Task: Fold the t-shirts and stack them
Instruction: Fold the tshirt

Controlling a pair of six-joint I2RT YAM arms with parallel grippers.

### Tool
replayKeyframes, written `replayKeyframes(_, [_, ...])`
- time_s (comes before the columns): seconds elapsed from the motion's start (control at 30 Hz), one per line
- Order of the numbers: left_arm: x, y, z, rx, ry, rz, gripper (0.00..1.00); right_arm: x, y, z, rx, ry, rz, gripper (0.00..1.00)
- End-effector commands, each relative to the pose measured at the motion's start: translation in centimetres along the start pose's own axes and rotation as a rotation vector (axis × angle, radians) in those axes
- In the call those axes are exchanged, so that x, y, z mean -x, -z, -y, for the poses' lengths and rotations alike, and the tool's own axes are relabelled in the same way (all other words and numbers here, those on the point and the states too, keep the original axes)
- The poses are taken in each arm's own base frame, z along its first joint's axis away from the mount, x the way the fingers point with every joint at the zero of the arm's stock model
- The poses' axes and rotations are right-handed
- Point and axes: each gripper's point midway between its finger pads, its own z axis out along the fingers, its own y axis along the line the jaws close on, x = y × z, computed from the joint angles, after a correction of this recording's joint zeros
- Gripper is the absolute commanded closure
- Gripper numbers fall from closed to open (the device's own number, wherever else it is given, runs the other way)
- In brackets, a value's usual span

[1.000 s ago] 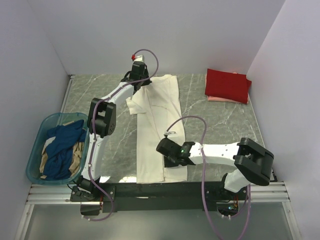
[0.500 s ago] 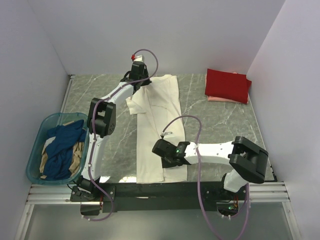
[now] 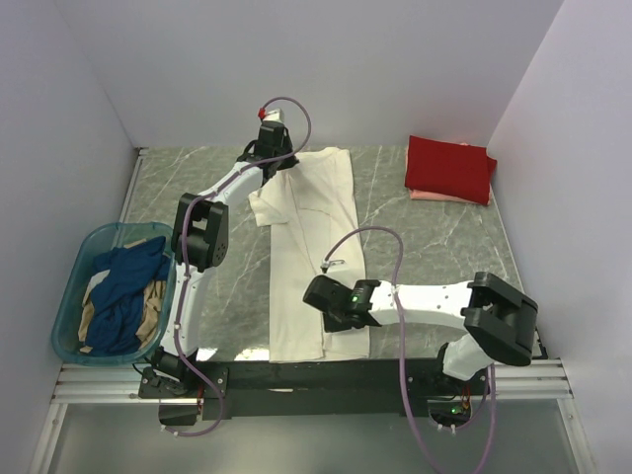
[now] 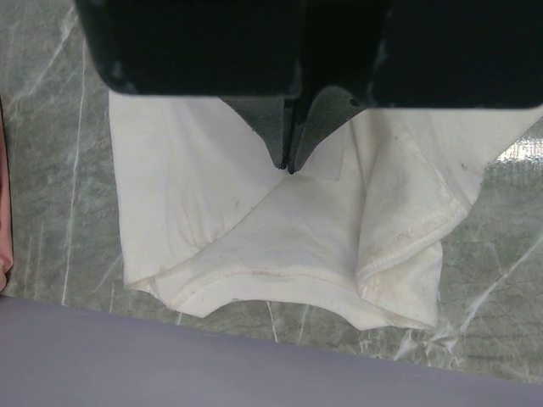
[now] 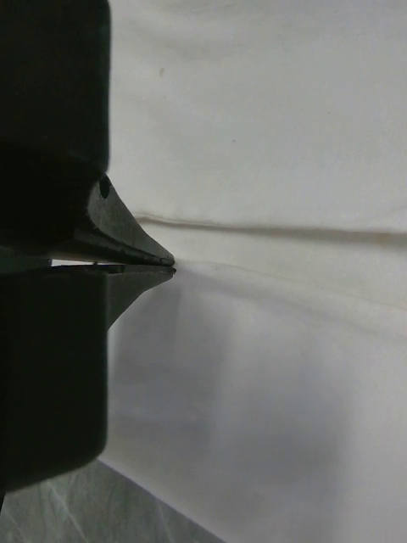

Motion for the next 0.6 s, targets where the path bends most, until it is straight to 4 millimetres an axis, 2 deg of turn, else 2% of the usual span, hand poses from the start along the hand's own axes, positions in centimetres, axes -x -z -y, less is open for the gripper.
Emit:
replayKeyframes(0.0, [2.3, 0.4, 1.0, -0.038, 0.019, 0.053, 1.0, 0.8, 1.5, 0.4, 0.002, -0.014, 0.048, 0.94])
replayKeyframes(0.27, [3.3, 0.7, 1.3, -0.047, 0.023, 0.074, 1.0, 1.0, 2.9, 0.6, 0.043, -0.022, 0.065, 0.97])
replayKeyframes(0.57, [4.9, 1.1, 1.6, -0.052, 0.033, 0.107, 1.0, 0.5, 3.6, 0.6, 0.078, -0.017, 0.052, 0.98])
